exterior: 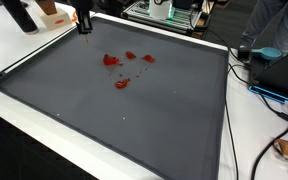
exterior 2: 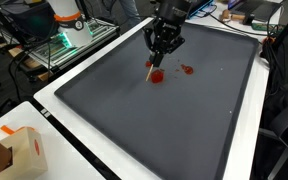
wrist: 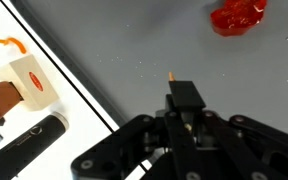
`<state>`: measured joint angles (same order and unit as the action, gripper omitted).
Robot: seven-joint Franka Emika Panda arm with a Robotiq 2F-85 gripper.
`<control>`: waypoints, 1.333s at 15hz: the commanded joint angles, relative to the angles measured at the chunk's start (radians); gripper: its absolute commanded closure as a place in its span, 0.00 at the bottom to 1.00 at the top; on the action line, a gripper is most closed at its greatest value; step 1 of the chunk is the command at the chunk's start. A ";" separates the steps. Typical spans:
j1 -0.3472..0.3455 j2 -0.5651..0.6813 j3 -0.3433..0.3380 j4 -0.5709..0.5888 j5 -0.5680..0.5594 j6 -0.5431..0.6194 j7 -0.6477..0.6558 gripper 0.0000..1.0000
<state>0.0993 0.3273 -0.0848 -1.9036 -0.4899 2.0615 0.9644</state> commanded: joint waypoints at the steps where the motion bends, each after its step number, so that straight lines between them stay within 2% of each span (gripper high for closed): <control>1: 0.026 0.066 -0.016 0.059 -0.052 -0.098 0.047 0.97; 12: 0.044 0.243 -0.028 0.185 -0.111 -0.301 0.048 0.97; 20: 0.045 0.348 -0.039 0.248 -0.103 -0.325 0.040 0.97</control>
<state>0.1321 0.6347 -0.1118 -1.6916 -0.5840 1.7555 1.0016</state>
